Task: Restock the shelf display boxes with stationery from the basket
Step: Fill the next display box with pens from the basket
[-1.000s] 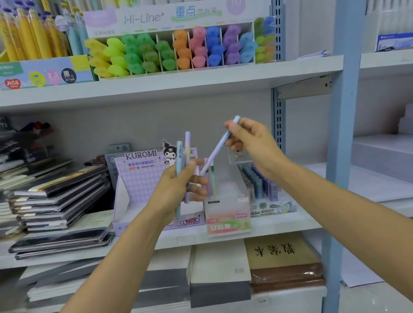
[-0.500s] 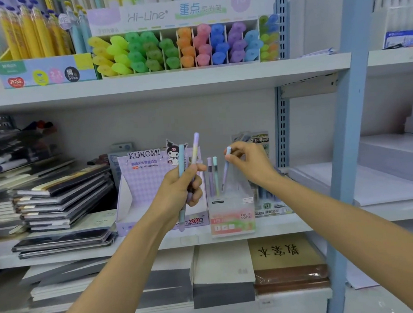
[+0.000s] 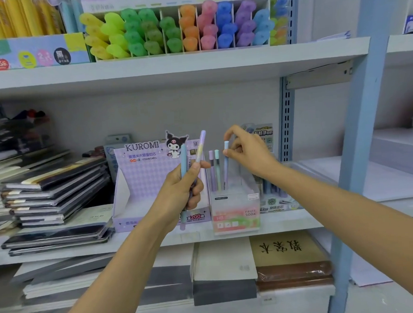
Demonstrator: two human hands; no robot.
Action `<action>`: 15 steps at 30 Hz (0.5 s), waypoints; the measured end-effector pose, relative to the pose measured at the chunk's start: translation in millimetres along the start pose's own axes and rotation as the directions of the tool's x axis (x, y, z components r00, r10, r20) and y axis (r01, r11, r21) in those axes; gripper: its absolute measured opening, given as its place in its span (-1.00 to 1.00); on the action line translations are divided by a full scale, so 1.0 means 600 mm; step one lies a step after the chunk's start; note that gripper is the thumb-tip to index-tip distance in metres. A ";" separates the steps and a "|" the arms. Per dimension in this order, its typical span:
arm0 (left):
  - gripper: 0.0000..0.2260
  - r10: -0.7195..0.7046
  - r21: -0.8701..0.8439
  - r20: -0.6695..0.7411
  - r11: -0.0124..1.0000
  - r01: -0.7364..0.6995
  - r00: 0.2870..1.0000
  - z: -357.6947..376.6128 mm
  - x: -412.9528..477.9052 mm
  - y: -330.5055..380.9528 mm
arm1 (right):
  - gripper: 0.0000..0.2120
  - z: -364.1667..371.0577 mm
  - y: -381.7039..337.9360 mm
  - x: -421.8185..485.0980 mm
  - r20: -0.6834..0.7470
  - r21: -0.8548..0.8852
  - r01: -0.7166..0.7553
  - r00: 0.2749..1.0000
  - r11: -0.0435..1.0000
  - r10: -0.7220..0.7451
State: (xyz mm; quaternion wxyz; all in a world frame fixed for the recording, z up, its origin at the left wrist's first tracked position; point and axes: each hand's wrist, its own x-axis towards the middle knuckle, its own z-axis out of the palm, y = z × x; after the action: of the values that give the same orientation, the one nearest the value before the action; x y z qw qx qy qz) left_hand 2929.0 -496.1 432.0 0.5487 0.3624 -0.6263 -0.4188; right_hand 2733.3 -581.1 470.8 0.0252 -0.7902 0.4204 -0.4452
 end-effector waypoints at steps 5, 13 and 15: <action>-0.75 -0.003 0.012 -0.003 1.000 0.003 1.000 0.002 0.002 -0.006 | -0.88 0.013 0.008 0.000 -0.071 -0.115 0.048 0.996 0.992 -0.056; -0.72 0.003 0.092 -0.001 0.996 -0.002 1.000 0.009 -0.004 0.004 | -0.77 -0.011 -0.016 -0.015 -0.063 0.142 -0.037 0.997 0.989 0.046; -0.72 0.008 0.109 0.020 0.994 -0.010 1.000 0.015 -0.005 0.010 | -0.71 -0.028 -0.037 -0.024 0.010 0.457 -0.077 0.997 0.886 0.082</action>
State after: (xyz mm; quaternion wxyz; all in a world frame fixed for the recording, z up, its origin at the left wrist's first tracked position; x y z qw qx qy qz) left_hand 2920.7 -490.2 435.8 0.5239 0.3846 -0.6552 -0.3850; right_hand 2731.6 -551.4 480.2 0.2262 -0.7421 0.3361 -0.5340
